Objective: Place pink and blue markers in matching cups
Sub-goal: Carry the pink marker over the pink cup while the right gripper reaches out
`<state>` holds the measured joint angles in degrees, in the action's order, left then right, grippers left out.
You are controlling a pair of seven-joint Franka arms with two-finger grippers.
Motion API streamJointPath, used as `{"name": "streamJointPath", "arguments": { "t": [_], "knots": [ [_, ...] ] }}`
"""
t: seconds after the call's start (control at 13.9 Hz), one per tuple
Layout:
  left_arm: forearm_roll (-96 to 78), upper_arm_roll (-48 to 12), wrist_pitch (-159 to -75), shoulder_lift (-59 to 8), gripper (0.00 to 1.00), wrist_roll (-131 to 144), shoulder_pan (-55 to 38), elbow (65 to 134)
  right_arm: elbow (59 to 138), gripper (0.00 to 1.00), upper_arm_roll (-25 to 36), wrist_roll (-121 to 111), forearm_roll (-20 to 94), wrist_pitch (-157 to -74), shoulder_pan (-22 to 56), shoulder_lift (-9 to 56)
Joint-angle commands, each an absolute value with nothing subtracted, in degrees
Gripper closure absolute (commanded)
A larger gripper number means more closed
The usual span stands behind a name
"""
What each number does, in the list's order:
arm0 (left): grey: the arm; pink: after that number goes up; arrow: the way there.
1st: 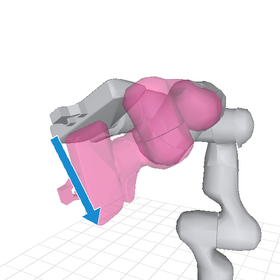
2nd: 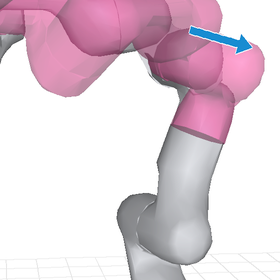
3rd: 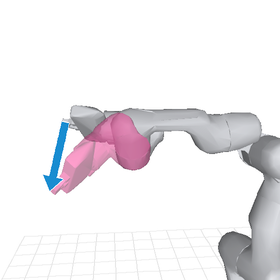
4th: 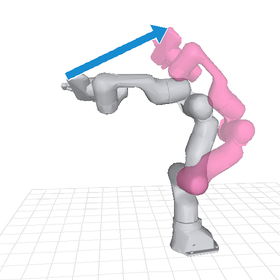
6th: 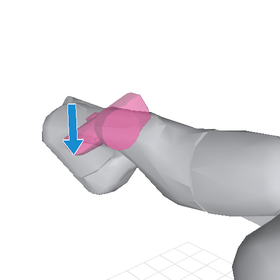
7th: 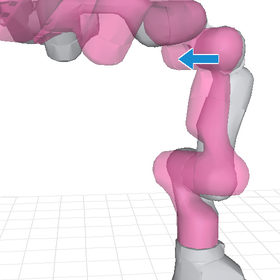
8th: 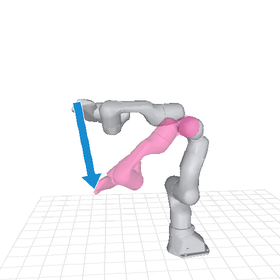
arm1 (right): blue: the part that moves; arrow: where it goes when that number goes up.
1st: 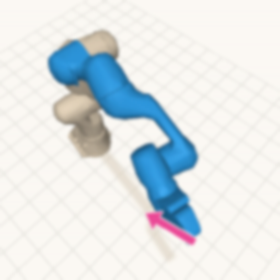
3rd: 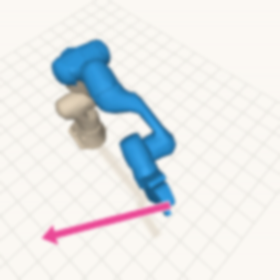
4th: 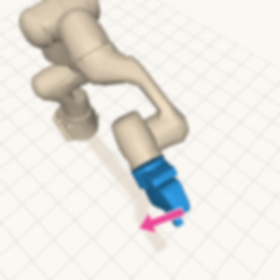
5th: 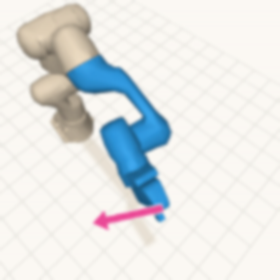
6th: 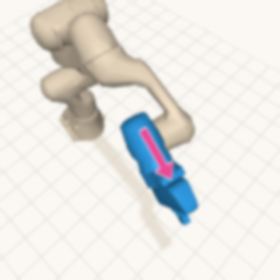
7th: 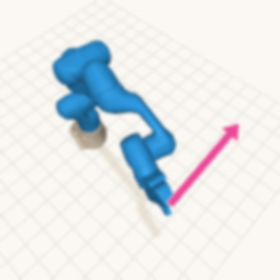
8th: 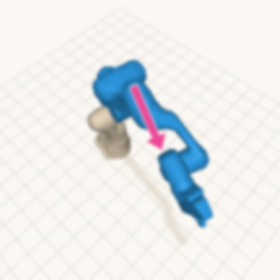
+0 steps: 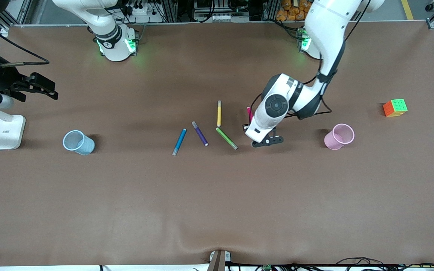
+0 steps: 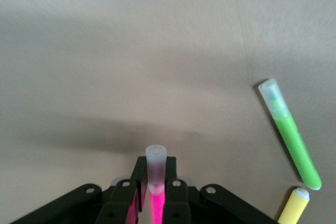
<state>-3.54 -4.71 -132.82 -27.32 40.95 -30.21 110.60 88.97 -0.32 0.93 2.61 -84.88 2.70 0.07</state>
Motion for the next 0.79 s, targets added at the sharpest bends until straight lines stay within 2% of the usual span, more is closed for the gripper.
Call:
{"name": "streamJointPath", "arguments": {
  "t": [0.0, 0.43, 0.58, 0.72],
  "knots": [
    [2.62, -4.92, -130.17, -21.99, 1.0, 41.66, -26.99, 112.59, 88.94, 0.0, -0.52, 0.97, 3.25, -82.55, 3.94, 0.09],
    [2.99, -5.45, -128.94, -12.05, 1.0, 28.15, -16.45, 116.8, 88.95, 0.0, -0.62, 1.14, 2.73, -80.15, 14.32, -0.08],
    [2.99, -5.27, -129.11, -8.98, 1.0, 26.55, -15.21, 118.82, 88.59, 0.0, -0.44, 1.14, 3.77, -84.17, 13.28, 1.39],
    [3.08, -5.36, -130.59, -5.47, 1.0, 21.74, -13.1, 121.19, 88.51, 0.0, -0.35, 1.23, 4.83, -88.06, 13.18, 6.31]
  ]
}}
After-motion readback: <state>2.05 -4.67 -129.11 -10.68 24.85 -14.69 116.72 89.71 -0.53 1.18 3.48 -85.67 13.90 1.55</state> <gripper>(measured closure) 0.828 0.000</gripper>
